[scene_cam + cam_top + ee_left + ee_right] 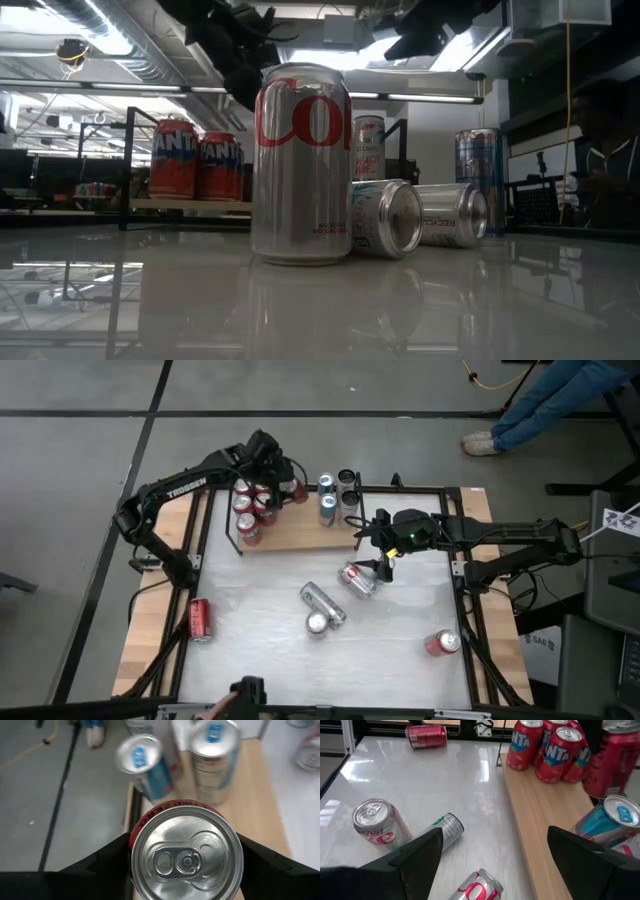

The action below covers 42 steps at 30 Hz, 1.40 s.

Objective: Place canned beverage on shelf
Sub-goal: Put the red black soda can on the shelf

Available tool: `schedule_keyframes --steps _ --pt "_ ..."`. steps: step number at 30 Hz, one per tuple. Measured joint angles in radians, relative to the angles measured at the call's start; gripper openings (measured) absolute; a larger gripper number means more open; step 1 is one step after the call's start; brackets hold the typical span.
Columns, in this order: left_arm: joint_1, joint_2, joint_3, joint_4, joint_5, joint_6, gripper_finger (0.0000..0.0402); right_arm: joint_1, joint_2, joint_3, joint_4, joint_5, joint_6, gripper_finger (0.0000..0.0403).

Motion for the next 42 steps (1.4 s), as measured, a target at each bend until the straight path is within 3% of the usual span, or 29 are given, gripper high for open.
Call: schedule_keyframes --steps 8,20,33,42 --pt "0.059 0.021 0.000 -0.001 0.014 -0.011 0.0278 0.000 0.000 0.000 0.006 0.004 0.000 0.0349" --pt "0.063 0.078 0.001 0.001 0.043 -0.017 0.0278 0.000 0.000 0.000 0.007 0.004 -0.001 0.0349" --pt "0.071 0.234 0.221 -0.207 0.018 -0.010 0.0278 0.000 0.000 0.000 -0.002 0.003 -0.001 0.0349" --pt "0.078 0.278 0.243 -0.247 -0.002 -0.008 0.0278 0.000 0.000 0.000 -0.014 0.001 -0.004 0.0349"
